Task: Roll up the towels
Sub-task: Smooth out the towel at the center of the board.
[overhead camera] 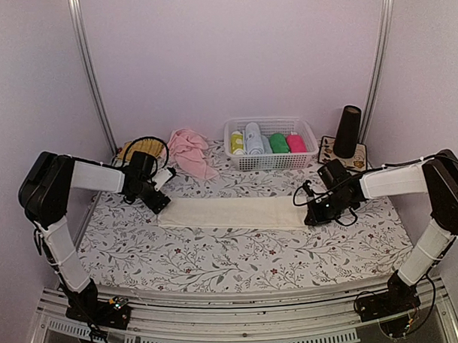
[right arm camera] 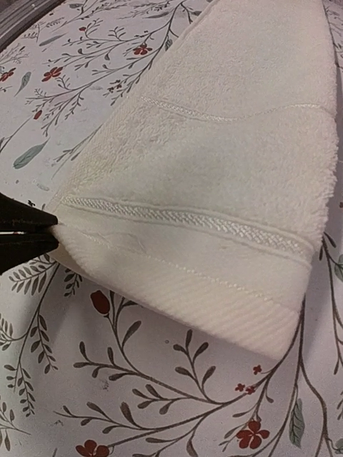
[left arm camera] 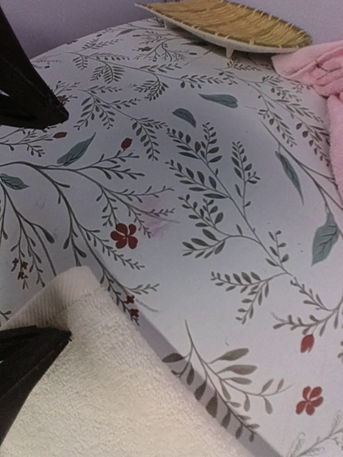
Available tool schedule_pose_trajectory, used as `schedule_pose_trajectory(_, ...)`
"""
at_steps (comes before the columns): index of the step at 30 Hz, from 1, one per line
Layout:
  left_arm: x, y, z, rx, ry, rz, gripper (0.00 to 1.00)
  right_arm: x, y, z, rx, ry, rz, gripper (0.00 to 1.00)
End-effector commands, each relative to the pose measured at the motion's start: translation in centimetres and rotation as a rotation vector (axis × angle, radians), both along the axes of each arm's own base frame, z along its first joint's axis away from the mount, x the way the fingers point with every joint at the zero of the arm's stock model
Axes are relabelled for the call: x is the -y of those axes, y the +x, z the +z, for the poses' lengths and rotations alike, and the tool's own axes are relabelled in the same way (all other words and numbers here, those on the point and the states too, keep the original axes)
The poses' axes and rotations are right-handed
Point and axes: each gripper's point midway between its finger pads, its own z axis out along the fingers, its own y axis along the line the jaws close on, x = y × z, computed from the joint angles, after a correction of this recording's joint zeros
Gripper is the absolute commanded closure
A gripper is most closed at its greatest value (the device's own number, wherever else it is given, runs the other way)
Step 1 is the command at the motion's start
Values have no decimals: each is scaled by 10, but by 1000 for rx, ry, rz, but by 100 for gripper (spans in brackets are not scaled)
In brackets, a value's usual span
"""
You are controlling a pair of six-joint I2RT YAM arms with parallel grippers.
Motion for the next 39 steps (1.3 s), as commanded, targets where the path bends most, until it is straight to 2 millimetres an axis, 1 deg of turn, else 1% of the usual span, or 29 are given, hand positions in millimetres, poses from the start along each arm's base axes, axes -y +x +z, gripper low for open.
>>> schedule_pose_trajectory(1, 0, 5, 6, 5, 8, -6, 3, -2, -8, -10, -25, -16, 29, 98)
schedule_pose_trajectory(6, -2, 6, 6, 4, 22, -2, 3, 0, -10, -14, -31, -35, 31, 98)
schedule_pose_trajectory(16, -5, 11, 15, 25, 47, -6, 3, 12, -8, -23, -30, -110, 14, 97)
schedule_pose_trajectory(19, -4, 10, 15, 20, 53, -19, 3, 14, -7, -26, -31, -122, 10, 97)
schedule_pose_trajectory(20, -3, 9, 16, 19, 50, -25, 3, 14, -7, -26, -31, -122, 10, 96)
schedule_pose_trajectory(23, 2, 7, 27, 33, 26, -53, 3, 13, -7, -24, -27, -123, 12, 84)
schedule_pose_trajectory(24, 3, 7, 31, 38, 21, -59, 3, 14, -7, -21, -20, -124, 12, 82)
schedule_pose_trajectory(26, 6, 6, 39, 46, 12, -72, 3, 15, -6, -11, 1, -127, 5, 75)
schedule_pose_trajectory(27, 7, 6, 44, 54, 8, -75, 3, 17, -5, -4, 14, -130, 1, 73)
schedule_pose_trajectory(30, 11, 4, 57, 72, -2, -94, 3, 19, 1, 21, 66, -131, -13, 68)
schedule_pose_trajectory(32, 18, 1, 64, 78, -20, -116, 3, 18, 7, 39, 110, -117, -24, 64)
schedule_pose_trajectory(33, 24, -2, 68, 77, -41, -137, 3, 15, 11, 49, 130, -99, -26, 63)
schedule_pose_trajectory(34, 31, -5, 70, 77, -57, -155, 3, 10, 15, 58, 151, -72, -24, 62)
schedule_pose_trajectory(36, 46, -12, 74, 69, -85, -200, 3, -9, 23, 78, 183, 28, 2, 62)
schedule_pose_trajectory(38, 63, -21, 72, 51, -110, -246, 3, -32, 30, 92, 198, 140, 40, 63)
schedule_pose_trajectory(39, 71, -25, 70, 39, -124, -269, 3, -43, 33, 96, 199, 194, 60, 64)
